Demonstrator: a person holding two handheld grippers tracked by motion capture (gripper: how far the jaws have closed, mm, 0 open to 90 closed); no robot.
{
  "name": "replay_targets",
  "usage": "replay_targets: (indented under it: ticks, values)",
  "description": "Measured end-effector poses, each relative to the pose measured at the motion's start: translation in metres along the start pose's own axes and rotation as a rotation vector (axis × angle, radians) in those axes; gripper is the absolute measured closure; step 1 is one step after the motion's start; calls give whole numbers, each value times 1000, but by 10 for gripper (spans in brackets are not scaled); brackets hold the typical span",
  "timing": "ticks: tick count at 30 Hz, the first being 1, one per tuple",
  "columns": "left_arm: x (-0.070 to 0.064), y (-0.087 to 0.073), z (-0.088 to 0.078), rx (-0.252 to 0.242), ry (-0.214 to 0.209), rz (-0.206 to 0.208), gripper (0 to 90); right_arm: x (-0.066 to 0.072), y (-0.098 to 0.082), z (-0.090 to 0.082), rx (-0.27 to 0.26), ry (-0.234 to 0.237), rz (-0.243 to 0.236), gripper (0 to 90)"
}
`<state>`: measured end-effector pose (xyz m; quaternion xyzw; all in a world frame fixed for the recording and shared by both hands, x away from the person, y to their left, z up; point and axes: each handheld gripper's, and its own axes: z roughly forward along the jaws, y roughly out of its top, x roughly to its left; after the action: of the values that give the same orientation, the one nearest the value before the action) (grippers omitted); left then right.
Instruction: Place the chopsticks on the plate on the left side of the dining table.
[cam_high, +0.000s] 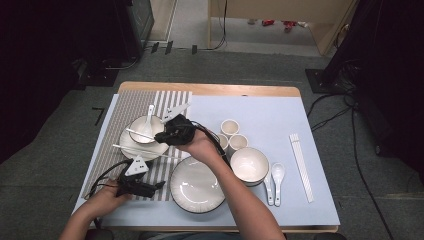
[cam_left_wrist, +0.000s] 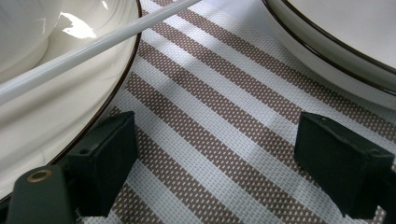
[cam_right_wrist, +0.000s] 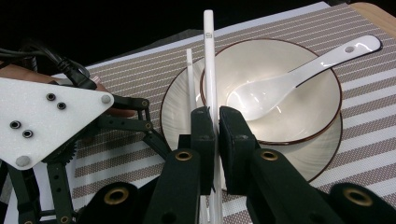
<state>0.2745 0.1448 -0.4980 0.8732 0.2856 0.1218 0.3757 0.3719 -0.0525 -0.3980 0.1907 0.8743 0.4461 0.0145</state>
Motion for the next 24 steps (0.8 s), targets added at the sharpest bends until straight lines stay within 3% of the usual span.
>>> replay_targets:
  ticks: [24]
  values:
    - [0, 0, 0, 0, 0, 0, 137, 2, 1, 16, 15, 5, -19, 851]
